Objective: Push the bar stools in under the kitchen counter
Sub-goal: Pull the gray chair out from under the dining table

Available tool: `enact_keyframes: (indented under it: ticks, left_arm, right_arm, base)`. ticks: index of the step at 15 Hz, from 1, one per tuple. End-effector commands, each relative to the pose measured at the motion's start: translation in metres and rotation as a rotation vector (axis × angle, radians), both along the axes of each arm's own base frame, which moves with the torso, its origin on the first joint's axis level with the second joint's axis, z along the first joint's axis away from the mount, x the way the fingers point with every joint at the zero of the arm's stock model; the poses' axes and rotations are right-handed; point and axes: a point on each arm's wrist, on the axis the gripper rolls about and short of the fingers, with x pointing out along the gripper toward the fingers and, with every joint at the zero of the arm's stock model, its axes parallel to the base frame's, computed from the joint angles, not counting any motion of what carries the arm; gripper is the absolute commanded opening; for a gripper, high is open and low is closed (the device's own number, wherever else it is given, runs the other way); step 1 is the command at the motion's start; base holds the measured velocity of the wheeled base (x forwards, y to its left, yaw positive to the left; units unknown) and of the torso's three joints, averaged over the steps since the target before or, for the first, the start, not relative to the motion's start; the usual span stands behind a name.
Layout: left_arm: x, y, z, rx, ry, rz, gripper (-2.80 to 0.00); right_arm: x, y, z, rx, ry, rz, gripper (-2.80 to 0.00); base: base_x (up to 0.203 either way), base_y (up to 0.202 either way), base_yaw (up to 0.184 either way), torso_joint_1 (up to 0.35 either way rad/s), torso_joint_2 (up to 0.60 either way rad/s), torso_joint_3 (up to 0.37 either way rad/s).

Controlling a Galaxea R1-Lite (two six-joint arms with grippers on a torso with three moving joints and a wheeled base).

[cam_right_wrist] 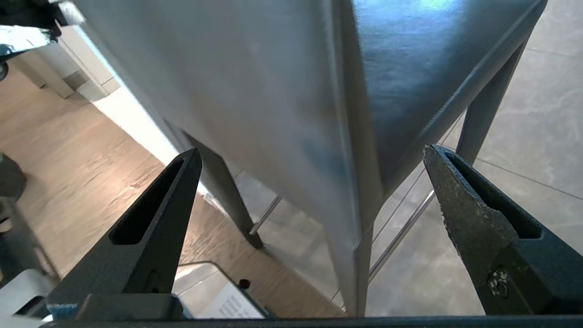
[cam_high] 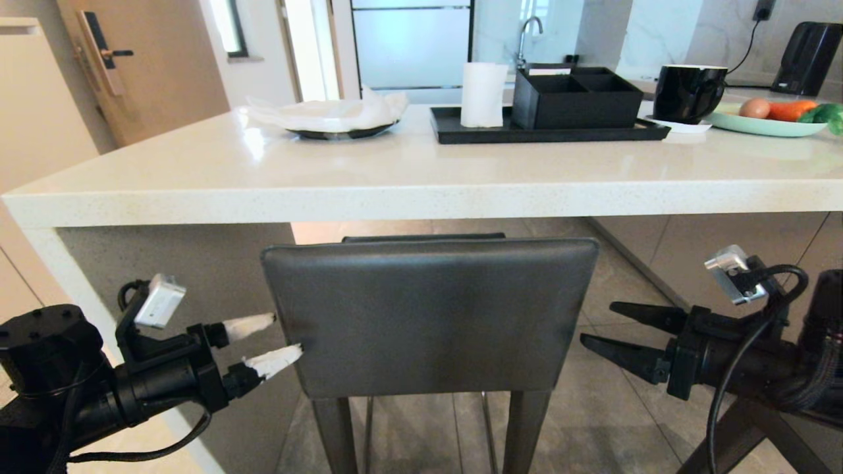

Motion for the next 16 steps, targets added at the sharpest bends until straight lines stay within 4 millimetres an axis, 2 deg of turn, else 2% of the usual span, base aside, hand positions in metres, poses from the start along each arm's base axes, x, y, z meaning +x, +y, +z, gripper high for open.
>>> enact_keyframes:
  ticks: [1, 4, 8, 12, 16]
  left_arm:
    - [0.007, 0.003, -0.010, 0.000, 0.032, 0.004, 0.00]
    - [0.023, -0.001, -0.015, -0.001, 0.035, -0.010, 0.00]
    - [0.034, -0.002, -0.019, -0.005, 0.038, -0.016, 0.00]
    - [0.040, -0.008, -0.012, -0.015, 0.005, -0.034, 0.00]
    - [0.040, -0.023, -0.012, -0.020, 0.015, -0.076, 0.00]
  right_arm:
    - [0.011, 0.003, -0.012, -0.008, 0.040, 0.008, 0.00]
    - [0.030, 0.013, -0.015, -0.007, 0.029, 0.030, 0.00]
    - [0.051, 0.021, -0.017, -0.001, -0.023, 0.048, 0.00]
    - [0.052, 0.039, -0.023, 0.008, -0.023, 0.132, 0.00]
    - [0.058, 0.045, -0.025, 0.017, -0.049, 0.147, 0.00]
  base:
    - [0.000, 0.000, 0.000, 0.000, 0.00, 0.000]
    - [0.000, 0.000, 0.000, 0.000, 0.00, 0.000]
    - [0.000, 0.000, 0.000, 0.000, 0.00, 0.000]
    - [0.000, 0.000, 0.000, 0.000, 0.00, 0.000]
    - [0.000, 0.000, 0.000, 0.000, 0.00, 0.000]
